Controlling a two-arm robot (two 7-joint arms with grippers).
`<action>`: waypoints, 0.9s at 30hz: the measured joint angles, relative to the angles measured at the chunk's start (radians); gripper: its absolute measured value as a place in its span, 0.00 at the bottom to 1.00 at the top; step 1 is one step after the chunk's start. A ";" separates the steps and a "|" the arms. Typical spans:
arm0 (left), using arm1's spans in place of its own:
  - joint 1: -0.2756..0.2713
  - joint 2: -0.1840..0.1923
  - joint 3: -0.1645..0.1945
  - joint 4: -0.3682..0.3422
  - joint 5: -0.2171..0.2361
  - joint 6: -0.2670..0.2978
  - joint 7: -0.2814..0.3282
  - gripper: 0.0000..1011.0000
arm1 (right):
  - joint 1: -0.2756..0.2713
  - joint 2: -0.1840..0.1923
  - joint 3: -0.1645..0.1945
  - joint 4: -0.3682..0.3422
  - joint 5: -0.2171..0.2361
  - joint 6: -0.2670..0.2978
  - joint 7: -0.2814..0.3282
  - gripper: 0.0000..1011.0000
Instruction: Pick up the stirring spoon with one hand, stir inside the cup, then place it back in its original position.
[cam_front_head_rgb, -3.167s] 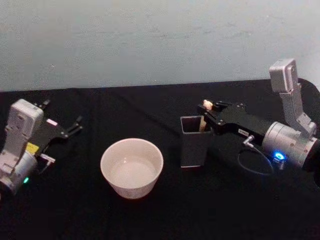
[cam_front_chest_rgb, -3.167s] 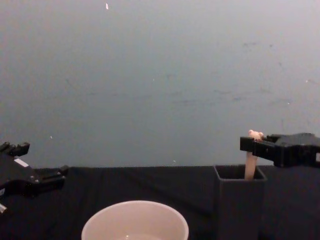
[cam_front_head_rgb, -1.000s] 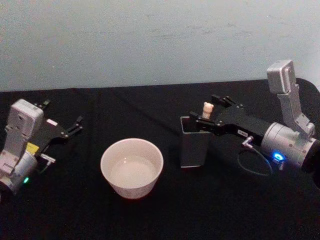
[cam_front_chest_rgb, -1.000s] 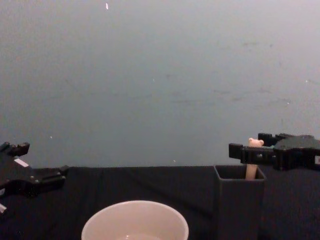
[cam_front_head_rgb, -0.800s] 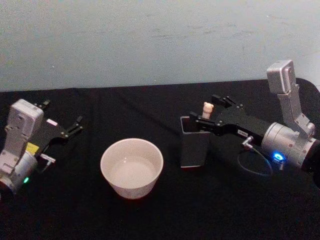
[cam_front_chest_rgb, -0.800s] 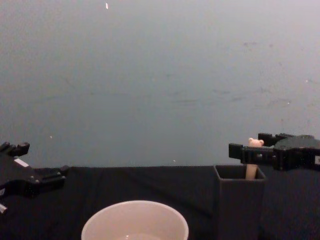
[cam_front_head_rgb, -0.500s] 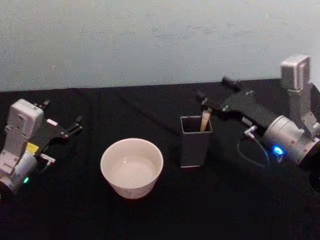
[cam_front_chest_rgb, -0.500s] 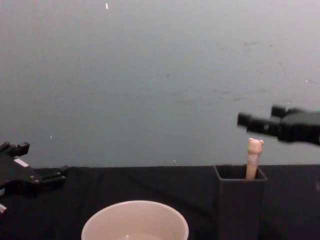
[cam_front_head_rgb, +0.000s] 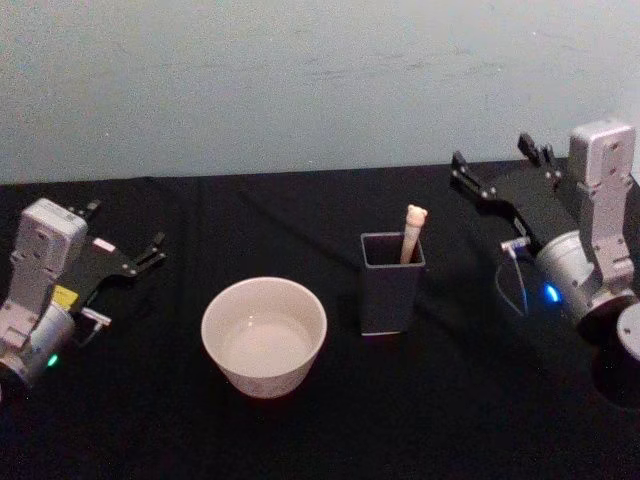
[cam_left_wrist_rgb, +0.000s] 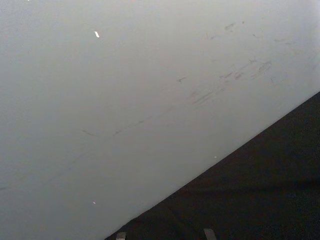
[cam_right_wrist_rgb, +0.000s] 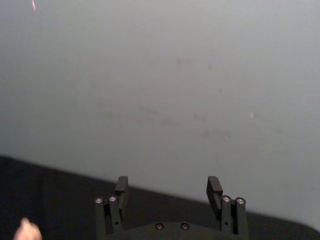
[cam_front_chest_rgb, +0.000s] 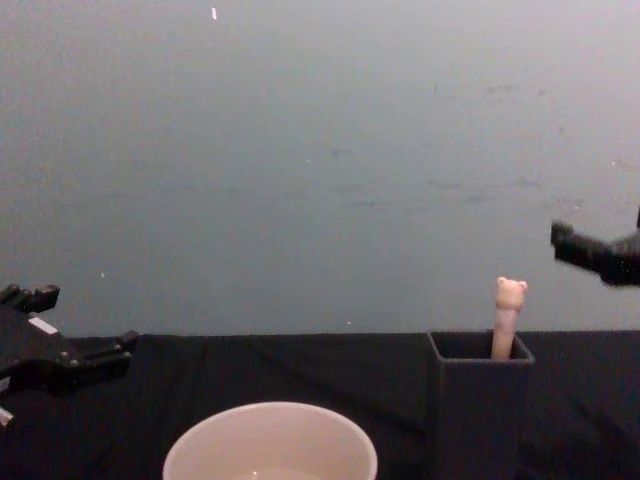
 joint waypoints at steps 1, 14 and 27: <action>0.000 0.000 0.000 0.000 0.000 0.000 0.000 0.99 | -0.001 -0.001 -0.001 0.007 -0.008 0.003 -0.004 0.99; 0.000 0.000 0.000 0.000 0.000 0.000 0.000 0.99 | -0.033 -0.014 -0.008 0.091 -0.078 0.048 -0.014 0.99; 0.000 0.000 0.000 0.000 0.000 0.000 0.000 0.99 | -0.035 -0.022 0.003 0.104 -0.083 0.062 -0.007 0.99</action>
